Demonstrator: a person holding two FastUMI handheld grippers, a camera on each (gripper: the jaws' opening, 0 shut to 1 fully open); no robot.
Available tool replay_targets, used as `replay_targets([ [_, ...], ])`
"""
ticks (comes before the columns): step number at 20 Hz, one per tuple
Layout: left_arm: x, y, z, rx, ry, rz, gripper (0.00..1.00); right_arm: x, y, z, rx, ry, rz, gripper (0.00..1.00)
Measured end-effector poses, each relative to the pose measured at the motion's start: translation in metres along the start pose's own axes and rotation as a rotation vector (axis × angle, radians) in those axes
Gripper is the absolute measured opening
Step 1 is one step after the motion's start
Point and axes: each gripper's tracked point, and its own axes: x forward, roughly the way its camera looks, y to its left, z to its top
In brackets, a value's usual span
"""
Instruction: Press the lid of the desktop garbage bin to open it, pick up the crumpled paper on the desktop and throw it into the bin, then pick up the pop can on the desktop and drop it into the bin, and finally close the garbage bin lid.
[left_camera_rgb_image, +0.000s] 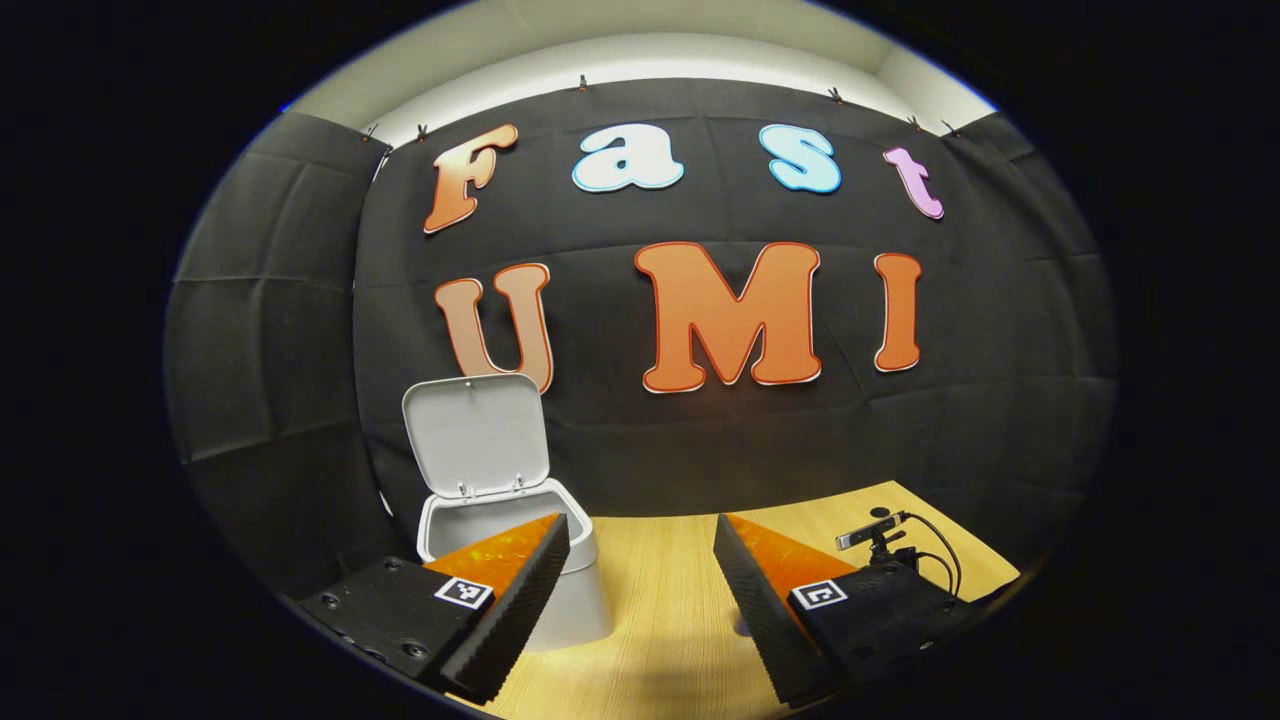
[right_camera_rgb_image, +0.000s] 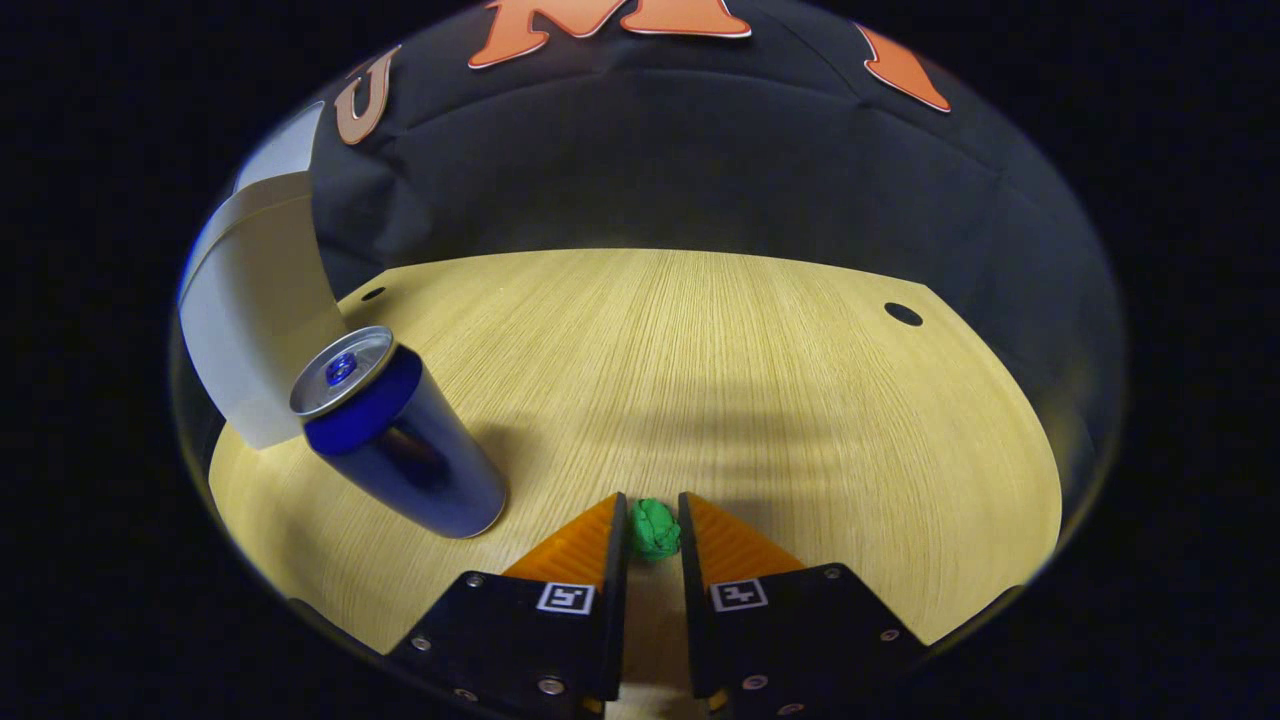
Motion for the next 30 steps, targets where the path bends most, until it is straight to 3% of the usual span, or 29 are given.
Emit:
replay_targets([
  [3,0.001,-0.003,-0.001,-0.001,0.001,-0.009,0.93,-0.004,0.001,0.0,0.001,0.0,0.007,0.14],
  [5,0.002,-0.005,0.0,-0.003,-0.005,-0.014,0.93,-0.012,-0.001,0.006,0.011,-0.011,0.008,0.12],
  [8,0.001,-0.008,0.002,-0.011,-0.016,-0.024,0.92,-0.037,0.0,0.034,0.055,-0.079,0.022,0.11],
  [18,-0.004,0.014,0.002,-0.085,-0.061,-0.012,0.92,-0.141,0.022,0.126,0.01,-0.303,0.065,0.11],
  [30,-0.027,0.073,-0.003,-0.135,-0.104,0.092,0.92,-0.219,0.137,0.236,-0.08,-0.493,0.298,0.11],
])
